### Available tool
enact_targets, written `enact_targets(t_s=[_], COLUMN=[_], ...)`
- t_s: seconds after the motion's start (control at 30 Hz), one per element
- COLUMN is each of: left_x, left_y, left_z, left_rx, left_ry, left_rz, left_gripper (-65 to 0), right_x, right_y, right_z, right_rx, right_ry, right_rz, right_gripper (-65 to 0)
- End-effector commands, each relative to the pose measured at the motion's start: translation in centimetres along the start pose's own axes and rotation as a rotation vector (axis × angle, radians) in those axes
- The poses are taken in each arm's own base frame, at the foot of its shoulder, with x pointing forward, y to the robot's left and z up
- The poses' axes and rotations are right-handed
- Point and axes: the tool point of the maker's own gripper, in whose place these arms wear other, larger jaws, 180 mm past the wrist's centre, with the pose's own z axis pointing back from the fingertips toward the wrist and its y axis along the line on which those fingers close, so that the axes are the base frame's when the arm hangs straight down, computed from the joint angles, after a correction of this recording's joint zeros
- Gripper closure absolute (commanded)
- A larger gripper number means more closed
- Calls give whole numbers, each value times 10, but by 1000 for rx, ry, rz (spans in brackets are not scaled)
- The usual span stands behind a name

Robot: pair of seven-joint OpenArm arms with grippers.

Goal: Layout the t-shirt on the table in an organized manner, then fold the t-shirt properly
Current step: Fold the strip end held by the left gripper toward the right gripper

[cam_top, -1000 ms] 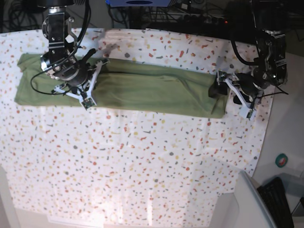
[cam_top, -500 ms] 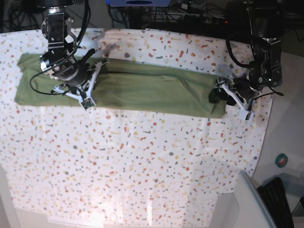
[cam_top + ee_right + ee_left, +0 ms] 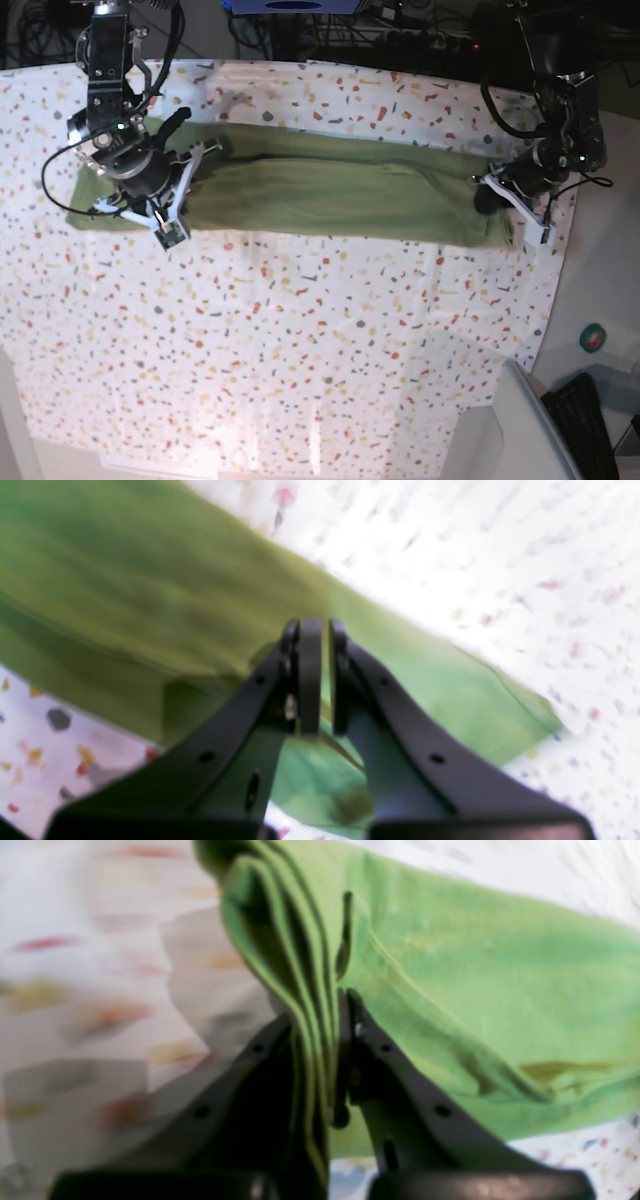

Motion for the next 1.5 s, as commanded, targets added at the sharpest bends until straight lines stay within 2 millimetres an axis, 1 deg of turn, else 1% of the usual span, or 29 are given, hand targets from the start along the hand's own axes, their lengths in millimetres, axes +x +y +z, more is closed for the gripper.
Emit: enact_targets(t_s=[0.0,0.07,0.1,0.13,0.2,0.27,0.37,0.43,0.6,0.63,0.7,0.83,0.93,1.0,1.13,1.23,1.33,1.47], left_x=[28,38,41,39,45,40,31,26,19,21,22,20,16,13,8,-8,-8,-5], left_y=[6,6,4,2,-9,-31,-58,-84,-138,-153,-176,-216,-241,-251,-261,-266,-271,-272], left_z=[9,17,20,24,34,36,34,28,14,10,4,-5,-9,-10,-17,-25,-28,-28], left_rx=[9,17,18,21,17,-18,-42,-79,-157,-176,-208,-281,-327,-349,-367,-378,-389,-388], left_ry=[-69,-92,-100,-101,-125,-116,-97,-83,-66,-74,-83,-79,-73,-66,-50,17,26,21], left_rz=[-35,-72,-91,-107,-158,-223,-267,-301,-341,-337,-333,-350,-372,-383,-367,-384,-402,-403], left_gripper=[0,0,0,0,0,0,0,0,0,0,0,0,0,0,0,0,0,0], right_x=[18,24,24,25,24,23,23,23,22,21,15,2,-3,-4,-2,0,0,0], right_y=[-6,-8,-8,-8,-8,-8,-8,-8,-8,-7,-5,2,3,3,1,1,1,1], right_z=[5,9,9,9,8,8,8,8,7,7,4,-3,-5,-5,-5,-5,-5,-5], right_rx=[-16,-25,-25,-26,-25,-24,-24,-24,-24,-21,-12,10,16,16,12,10,10,10], right_ry=[-59,-77,-77,-78,-75,-72,-71,-71,-68,-64,-47,-13,2,3,-2,-5,-5,-5], right_rz=[-1,2,2,3,2,2,2,2,2,1,-2,-11,-11,-13,-12,-12,-12,-12], right_gripper=[-36,-36,-36,-36,-36,-36,-36,-36,-36,-36,-36,-36,-36,-36,-36,-36,-36,-36])
